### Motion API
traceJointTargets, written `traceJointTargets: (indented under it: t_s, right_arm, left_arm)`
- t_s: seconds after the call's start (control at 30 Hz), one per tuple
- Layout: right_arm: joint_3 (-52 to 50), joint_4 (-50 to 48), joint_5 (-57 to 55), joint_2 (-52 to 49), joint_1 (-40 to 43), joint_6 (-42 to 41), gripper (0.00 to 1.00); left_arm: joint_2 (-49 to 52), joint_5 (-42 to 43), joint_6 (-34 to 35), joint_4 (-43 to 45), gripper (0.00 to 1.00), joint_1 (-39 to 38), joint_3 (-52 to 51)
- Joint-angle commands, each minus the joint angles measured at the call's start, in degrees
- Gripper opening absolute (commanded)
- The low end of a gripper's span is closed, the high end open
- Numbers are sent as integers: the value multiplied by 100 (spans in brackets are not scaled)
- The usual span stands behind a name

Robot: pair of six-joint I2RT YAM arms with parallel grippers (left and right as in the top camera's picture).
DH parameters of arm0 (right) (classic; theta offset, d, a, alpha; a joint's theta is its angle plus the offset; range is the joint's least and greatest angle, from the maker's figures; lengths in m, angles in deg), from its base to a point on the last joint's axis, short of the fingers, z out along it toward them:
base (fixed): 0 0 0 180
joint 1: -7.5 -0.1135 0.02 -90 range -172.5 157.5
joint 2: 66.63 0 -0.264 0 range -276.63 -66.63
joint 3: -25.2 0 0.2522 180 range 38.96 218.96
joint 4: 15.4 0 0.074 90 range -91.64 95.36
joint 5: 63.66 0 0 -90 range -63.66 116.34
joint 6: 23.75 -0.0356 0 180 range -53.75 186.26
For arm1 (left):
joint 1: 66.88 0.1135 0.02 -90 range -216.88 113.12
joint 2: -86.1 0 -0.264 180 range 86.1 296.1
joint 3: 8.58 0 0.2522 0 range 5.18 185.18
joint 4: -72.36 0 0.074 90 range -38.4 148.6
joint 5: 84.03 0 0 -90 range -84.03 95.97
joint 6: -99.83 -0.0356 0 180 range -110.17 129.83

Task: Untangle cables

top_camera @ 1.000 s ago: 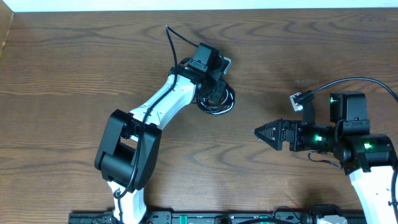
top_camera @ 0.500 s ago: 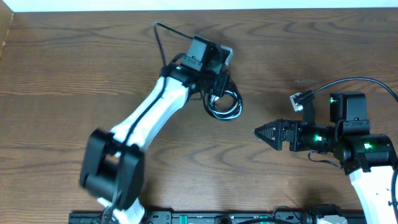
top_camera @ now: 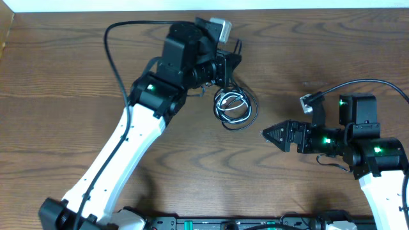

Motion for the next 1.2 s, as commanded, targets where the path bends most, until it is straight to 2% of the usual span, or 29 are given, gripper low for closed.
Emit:
traceJointTargets:
  t_s: [0.0,0.17,0.33,0.47,0.63,0.93,1.03,1.17]
  right_arm:
    - [76,-33,-203,-17,-50,-192,99]
    - [76,-90,-203,-20,-50,-190,99]
    - [76,-186,-387,-20,-50,-192,99]
    - [76,-332,-479,-28,-55,-179,99]
    - [72,-560,-503,-118,-149,-175,99]
    - [72,-1331,-796,-927,-472,-1073,99]
    - [72,-1563,-863,-1228,-522,-1069,97]
    - [72,-1622,-1362,-1657,-535,-1069,75]
  left_arm:
    - [-295,682,693,382,8,-2,118]
    - [-476,866,1714,1134,8,-2,118]
    - [-579,1276,2310,1779,7,-2,118]
    - [-608,2011,3058,2942,8,-2,118]
    - [-610,2376,3877,4113,7,-2,118]
    - [-614,2385,4153,4304,8,-2,118]
    - [-614,2382,4153,4304,7,-2,118]
    - [-625,2380,4192,4328,7,-2,118]
